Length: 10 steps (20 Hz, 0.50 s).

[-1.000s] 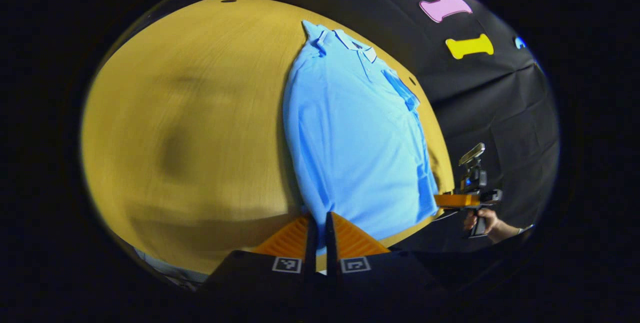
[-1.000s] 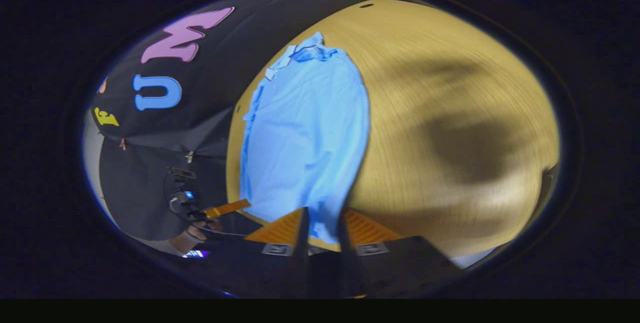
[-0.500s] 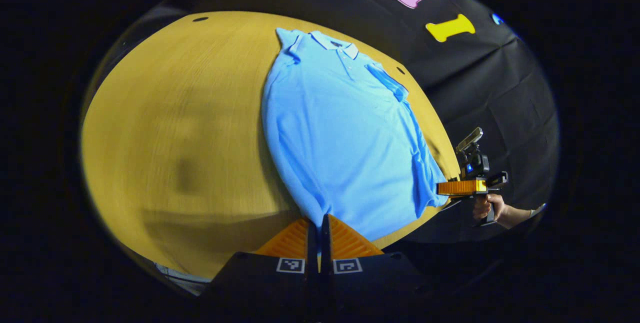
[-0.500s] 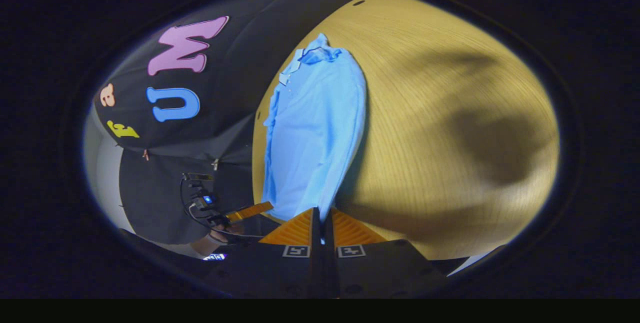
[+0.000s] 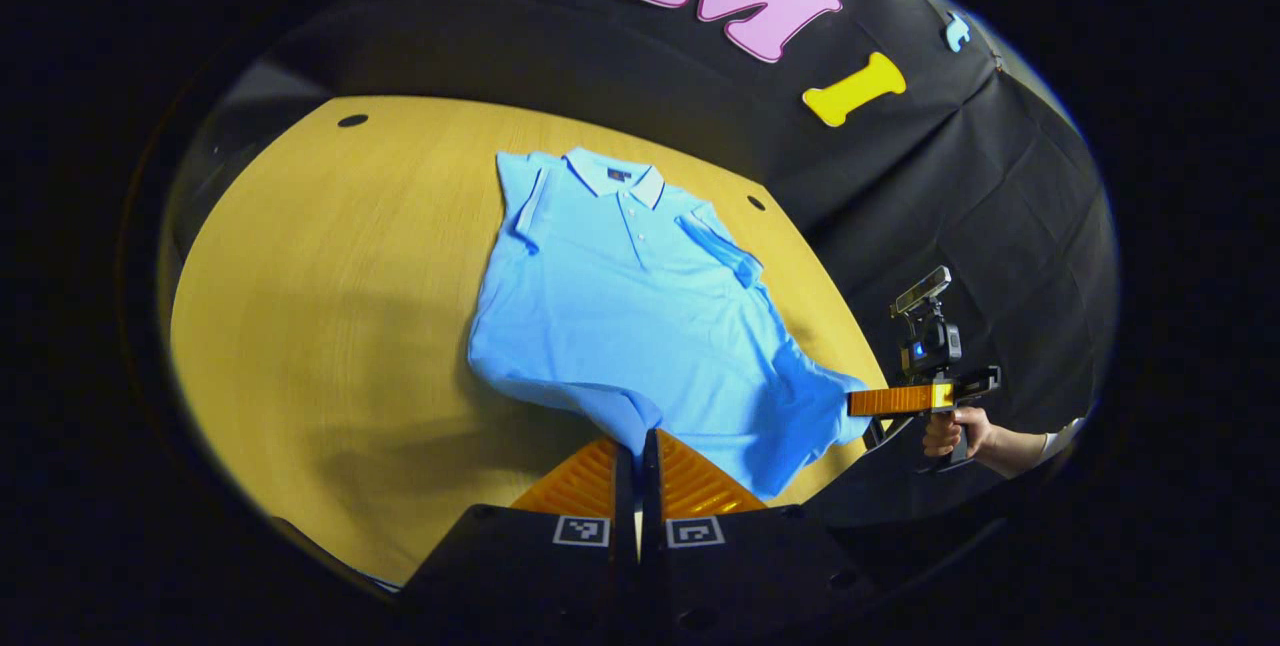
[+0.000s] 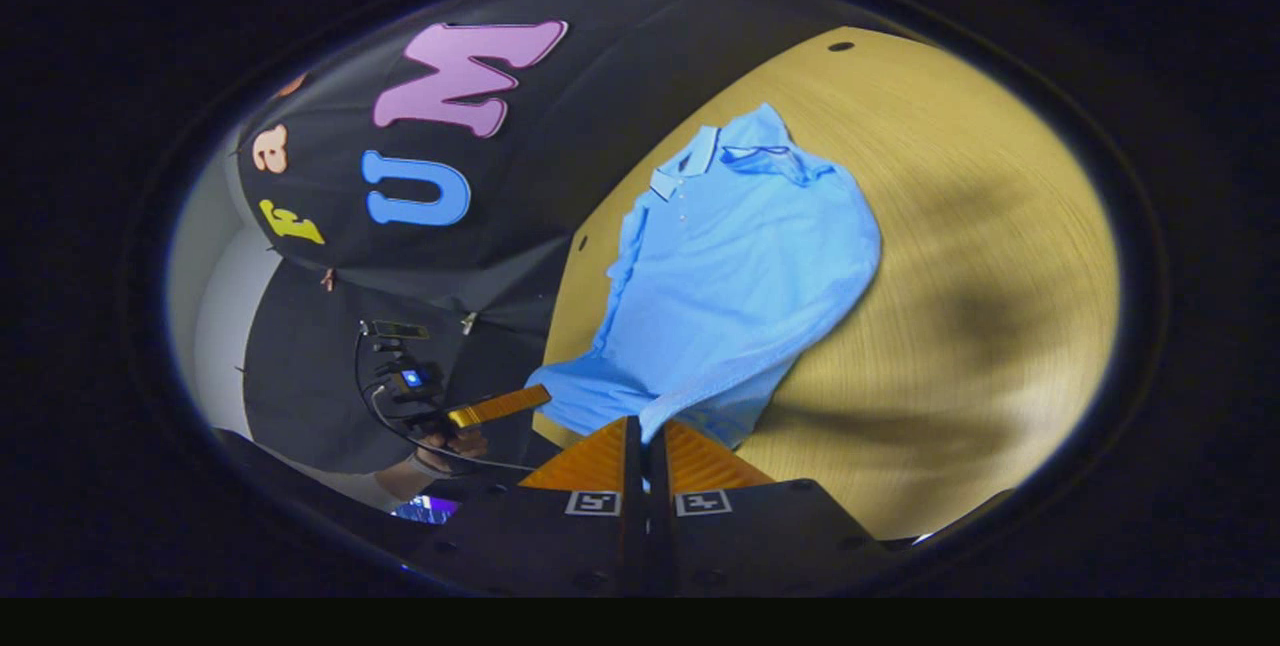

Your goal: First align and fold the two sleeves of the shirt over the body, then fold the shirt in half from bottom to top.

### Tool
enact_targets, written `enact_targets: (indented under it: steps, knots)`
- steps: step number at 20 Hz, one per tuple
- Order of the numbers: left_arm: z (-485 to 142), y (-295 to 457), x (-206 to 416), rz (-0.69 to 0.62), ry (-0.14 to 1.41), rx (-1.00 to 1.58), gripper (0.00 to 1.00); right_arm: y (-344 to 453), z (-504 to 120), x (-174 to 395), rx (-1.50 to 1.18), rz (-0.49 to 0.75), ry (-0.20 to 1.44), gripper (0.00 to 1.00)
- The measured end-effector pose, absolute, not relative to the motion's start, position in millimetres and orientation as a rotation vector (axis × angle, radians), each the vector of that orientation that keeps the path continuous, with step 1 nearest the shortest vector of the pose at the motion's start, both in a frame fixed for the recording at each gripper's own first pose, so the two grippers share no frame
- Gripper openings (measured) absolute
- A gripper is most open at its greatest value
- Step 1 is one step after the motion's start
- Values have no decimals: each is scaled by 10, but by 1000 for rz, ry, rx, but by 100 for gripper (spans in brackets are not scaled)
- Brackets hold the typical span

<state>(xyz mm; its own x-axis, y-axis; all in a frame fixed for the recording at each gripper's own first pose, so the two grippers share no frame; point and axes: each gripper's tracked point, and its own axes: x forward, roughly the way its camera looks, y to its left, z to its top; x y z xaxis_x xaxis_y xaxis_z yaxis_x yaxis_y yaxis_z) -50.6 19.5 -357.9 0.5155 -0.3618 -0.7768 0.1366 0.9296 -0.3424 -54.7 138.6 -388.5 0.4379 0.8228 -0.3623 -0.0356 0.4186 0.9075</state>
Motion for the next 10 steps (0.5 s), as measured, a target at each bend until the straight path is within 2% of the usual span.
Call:
enact_targets:
  steps: [1,2,3,4,10]
  knots:
    - [-3535,210,-431,-301,972,-241,6,1372,-3817,-467,986,664,945,0]
    - [-3489,220,-338,-301,959,-232,6,1351,-3754,-387,983,664,924,5]
    - [-3447,222,-261,-300,950,-223,6,1327,-3689,-302,982,662,902,0]
    - [-3390,226,-180,-300,939,-213,6,1299,-3632,-222,973,661,877,6]
    - [-2978,328,553,-248,824,-170,6,1139,-3326,372,867,661,766,5]
